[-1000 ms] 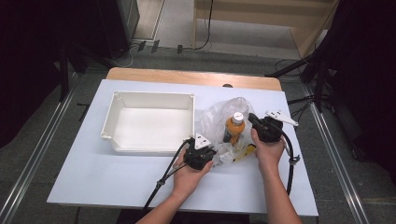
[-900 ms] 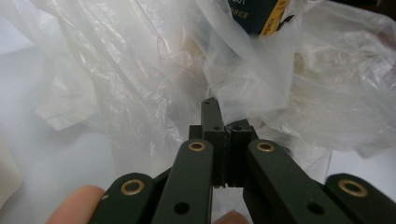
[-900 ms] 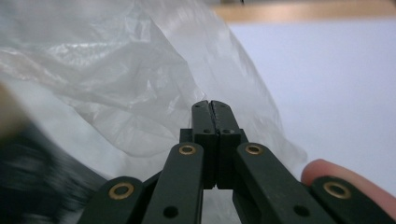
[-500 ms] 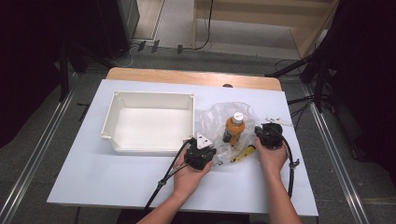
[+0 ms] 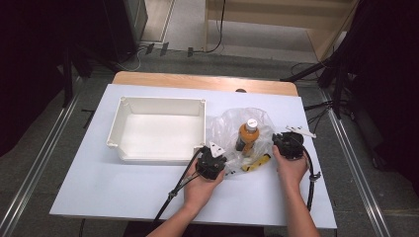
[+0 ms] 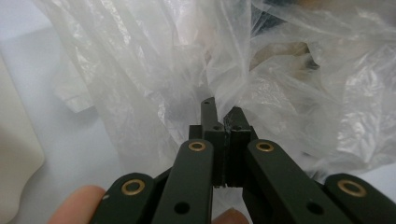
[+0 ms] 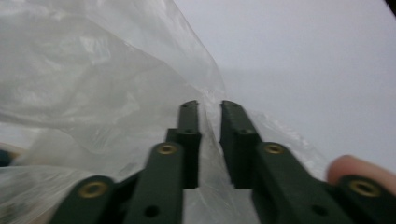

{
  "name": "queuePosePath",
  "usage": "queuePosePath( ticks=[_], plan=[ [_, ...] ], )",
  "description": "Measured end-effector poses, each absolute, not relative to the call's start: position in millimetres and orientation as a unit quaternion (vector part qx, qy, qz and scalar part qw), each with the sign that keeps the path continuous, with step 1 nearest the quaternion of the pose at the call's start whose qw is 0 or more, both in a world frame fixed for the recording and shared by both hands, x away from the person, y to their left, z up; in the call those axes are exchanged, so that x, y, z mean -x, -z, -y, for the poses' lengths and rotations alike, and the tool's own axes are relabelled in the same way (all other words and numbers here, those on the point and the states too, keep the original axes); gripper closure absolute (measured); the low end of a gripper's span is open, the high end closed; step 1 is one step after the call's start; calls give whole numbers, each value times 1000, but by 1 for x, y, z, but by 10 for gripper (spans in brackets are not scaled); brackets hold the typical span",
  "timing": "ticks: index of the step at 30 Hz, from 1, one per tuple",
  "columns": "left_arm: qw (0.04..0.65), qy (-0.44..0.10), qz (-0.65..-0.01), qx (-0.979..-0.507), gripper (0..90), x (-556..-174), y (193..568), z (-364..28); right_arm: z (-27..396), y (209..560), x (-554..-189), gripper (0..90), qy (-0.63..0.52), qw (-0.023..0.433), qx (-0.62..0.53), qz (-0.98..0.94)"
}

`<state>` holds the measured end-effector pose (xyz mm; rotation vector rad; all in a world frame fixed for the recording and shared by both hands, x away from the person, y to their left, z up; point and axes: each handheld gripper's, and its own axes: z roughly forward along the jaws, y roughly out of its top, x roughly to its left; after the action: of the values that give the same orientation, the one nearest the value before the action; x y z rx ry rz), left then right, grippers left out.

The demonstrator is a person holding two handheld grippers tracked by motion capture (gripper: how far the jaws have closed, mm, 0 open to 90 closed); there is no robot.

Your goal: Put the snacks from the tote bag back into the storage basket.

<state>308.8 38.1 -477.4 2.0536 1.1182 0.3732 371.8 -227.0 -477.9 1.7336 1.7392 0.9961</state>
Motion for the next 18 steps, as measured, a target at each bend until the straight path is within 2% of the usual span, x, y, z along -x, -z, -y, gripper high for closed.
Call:
queuePosePath(
  ticks=[2, 4, 8, 12, 15, 18],
  plan=[
    [381, -146, -433, -804, 900, -308, 478, -38, 225, 466, -357, 630, -414, 266, -611, -620],
    [382, -147, -432, -804, 900, -308, 478, -37, 224, 457, -348, 595, -441, 276, -596, -612],
    [381, -150, -428, -805, 900, -308, 478, -36, 218, 430, -333, 565, -498, 302, -561, -589],
    [381, -150, -428, -806, 900, -307, 478, -36, 207, 412, -338, 565, -526, 289, -533, -596],
    [379, -148, -427, -807, 900, -307, 478, -37, 195, 420, -357, 615, -504, 268, -540, -619],
    [381, -147, -428, -806, 900, -307, 478, -37, 191, 438, -366, 761, -488, 231, -549, -638]
  ],
)
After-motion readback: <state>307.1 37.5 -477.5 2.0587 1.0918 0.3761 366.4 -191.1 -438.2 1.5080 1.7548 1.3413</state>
